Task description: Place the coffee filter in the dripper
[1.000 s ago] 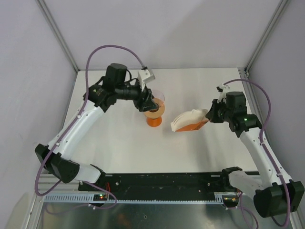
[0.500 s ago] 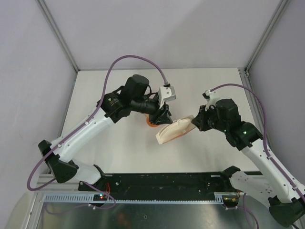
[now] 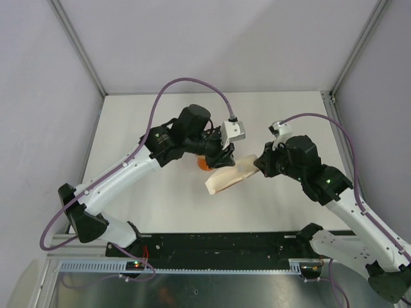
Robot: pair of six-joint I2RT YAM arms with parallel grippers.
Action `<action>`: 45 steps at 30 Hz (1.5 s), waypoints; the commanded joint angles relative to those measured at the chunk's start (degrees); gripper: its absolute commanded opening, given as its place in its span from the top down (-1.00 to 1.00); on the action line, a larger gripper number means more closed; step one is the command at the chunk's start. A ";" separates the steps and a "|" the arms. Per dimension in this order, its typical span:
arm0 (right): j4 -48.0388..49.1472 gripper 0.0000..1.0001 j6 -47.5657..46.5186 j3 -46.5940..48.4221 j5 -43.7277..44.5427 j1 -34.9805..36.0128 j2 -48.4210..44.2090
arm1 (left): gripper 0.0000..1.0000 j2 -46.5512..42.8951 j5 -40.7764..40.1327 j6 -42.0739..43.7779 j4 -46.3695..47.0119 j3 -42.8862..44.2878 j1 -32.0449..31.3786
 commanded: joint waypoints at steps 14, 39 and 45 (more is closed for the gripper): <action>3.41 1.00 1.16 3.16 1.82 1.14 0.49 | 0.19 2.14 2.00 2.96 0.93 -0.75 -5.58; 2.37 1.00 0.59 3.08 2.25 1.52 -0.35 | 0.55 3.39 0.48 5.46 0.96 -0.07 -5.70; 1.89 1.00 0.56 3.08 2.30 1.54 -0.05 | 0.55 2.70 -0.88 6.42 0.94 0.20 -5.62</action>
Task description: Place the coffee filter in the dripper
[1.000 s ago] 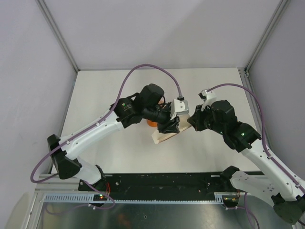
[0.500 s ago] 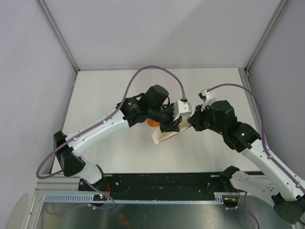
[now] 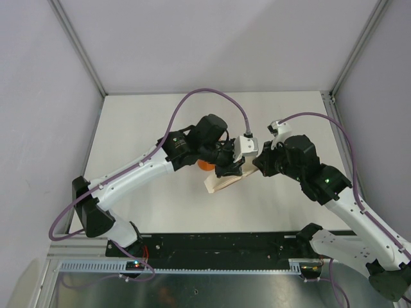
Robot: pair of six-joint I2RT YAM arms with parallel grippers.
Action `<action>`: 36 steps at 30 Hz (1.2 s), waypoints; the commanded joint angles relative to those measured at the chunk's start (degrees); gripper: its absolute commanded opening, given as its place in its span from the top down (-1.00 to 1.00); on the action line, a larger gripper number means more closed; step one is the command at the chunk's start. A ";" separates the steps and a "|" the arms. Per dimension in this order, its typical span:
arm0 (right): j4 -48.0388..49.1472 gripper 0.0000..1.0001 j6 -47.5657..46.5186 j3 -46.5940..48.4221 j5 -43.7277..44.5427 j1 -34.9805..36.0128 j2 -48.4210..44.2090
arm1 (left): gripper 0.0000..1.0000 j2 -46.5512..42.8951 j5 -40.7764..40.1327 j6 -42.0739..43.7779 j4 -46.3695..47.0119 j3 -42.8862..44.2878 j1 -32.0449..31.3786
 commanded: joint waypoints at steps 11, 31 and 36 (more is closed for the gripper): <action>1.16 1.00 -0.17 2.68 0.61 0.54 -0.34 | 0.43 -2.72 -2.40 2.59 0.85 0.26 -0.33; 1.93 1.00 -0.24 2.66 0.34 0.53 -0.49 | 0.37 -1.61 -2.13 1.94 0.88 -0.15 -0.33; 1.88 1.00 -0.31 2.67 0.25 0.53 -0.57 | 0.44 -0.69 -3.81 1.07 0.84 0.74 -0.39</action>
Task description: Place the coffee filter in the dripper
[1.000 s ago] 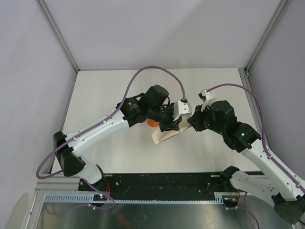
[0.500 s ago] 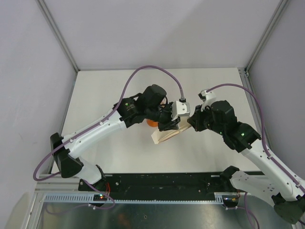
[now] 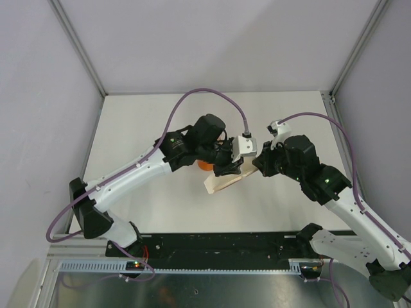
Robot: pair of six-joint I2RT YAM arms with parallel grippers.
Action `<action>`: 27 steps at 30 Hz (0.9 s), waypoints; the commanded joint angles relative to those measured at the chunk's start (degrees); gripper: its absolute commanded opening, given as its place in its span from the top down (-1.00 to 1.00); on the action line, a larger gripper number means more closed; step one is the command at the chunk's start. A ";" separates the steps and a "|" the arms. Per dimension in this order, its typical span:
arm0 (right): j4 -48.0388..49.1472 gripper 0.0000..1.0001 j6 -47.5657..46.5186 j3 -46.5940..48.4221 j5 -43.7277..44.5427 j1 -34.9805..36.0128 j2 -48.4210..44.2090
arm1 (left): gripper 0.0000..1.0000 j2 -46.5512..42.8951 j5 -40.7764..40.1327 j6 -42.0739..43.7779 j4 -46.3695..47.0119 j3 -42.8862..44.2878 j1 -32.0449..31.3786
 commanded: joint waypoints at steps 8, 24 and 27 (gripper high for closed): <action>1.69 1.00 -0.29 2.69 0.50 0.32 -0.49 | 0.43 0.71 -0.68 -2.17 0.88 1.59 -0.49; 1.32 1.00 -0.20 2.67 0.48 0.32 -0.40 | -0.05 -2.86 6.28 1.46 0.63 0.50 -0.41; 1.13 1.00 -0.08 2.66 0.51 0.30 -0.56 | 0.01 -2.12 5.35 1.27 0.67 0.83 -0.41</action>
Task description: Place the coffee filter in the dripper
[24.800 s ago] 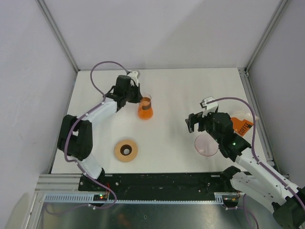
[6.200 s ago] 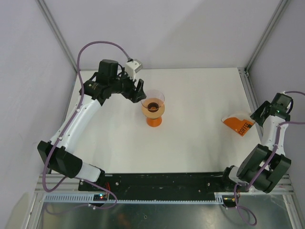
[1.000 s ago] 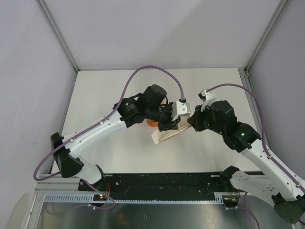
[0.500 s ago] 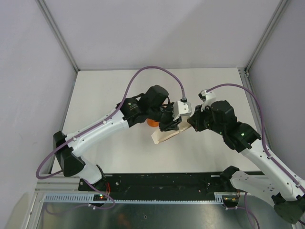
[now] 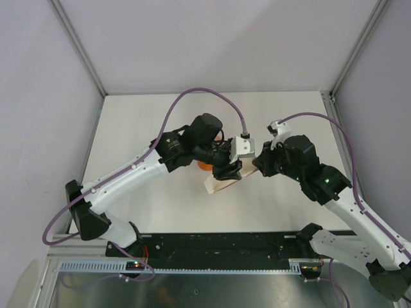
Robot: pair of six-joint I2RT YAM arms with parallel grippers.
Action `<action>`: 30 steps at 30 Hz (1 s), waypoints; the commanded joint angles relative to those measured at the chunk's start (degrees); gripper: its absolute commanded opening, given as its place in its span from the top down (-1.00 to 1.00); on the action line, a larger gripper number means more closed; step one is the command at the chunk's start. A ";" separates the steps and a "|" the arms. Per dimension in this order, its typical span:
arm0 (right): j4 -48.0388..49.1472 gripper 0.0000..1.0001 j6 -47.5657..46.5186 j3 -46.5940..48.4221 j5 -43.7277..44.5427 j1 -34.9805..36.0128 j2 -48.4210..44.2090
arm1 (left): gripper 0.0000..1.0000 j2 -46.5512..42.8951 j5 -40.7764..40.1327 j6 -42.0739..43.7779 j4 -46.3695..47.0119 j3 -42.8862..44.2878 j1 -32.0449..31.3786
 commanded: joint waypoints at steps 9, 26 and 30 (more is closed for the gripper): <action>0.79 1.00 -0.09 2.70 0.57 0.47 -0.47 | 0.28 1.24 0.35 1.05 0.65 1.72 -0.41; 0.73 1.00 -0.06 2.66 0.56 0.66 -0.50 | 0.40 2.71 0.56 0.57 0.67 1.79 -0.47; 0.48 1.00 -0.02 2.66 0.69 0.66 -0.41 | 0.39 2.66 0.51 0.42 0.68 1.89 -0.47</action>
